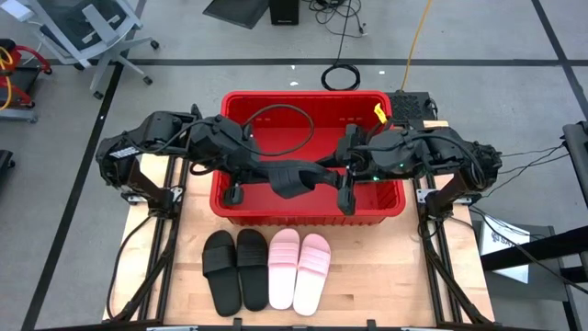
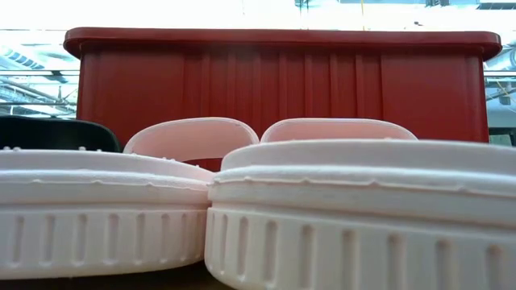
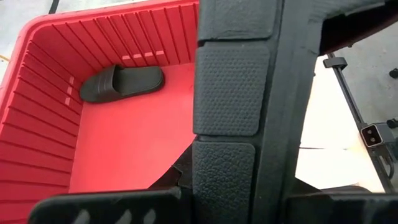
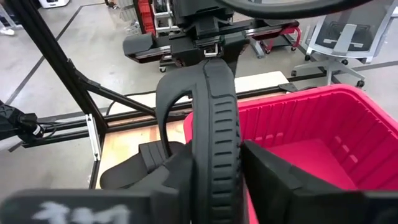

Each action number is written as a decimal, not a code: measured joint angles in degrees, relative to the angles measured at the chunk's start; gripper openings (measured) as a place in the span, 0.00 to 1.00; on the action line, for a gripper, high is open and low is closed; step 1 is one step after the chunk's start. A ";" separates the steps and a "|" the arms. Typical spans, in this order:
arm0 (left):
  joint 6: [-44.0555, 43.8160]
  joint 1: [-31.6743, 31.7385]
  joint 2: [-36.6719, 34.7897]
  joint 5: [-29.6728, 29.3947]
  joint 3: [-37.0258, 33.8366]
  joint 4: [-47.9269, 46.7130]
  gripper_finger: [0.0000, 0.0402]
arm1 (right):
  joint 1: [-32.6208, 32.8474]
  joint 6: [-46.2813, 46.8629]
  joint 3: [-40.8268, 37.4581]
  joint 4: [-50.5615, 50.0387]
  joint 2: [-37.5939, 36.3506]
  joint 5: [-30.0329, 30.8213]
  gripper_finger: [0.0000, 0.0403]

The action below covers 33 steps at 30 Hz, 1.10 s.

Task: Pick and place slides into bin
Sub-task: Put the black slide into the red container

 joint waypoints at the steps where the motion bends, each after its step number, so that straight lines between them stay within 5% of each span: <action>1: -0.04 0.00 0.00 0.02 0.00 0.00 0.17 | 0.00 -0.36 0.00 -0.13 0.00 -0.02 0.22; 6: -0.02 -0.06 0.00 0.31 0.00 -0.13 0.17 | -0.10 -1.02 0.00 -0.20 0.00 -1.28 0.06; 21: -4.60 0.52 0.00 4.32 0.09 -1.91 0.18 | -0.97 -0.63 -0.02 -0.22 -0.95 -1.56 0.06; 33: -7.41 2.44 -0.39 4.27 0.10 -3.27 0.49 | -1.42 -0.61 0.00 -3.73 -4.49 2.14 0.06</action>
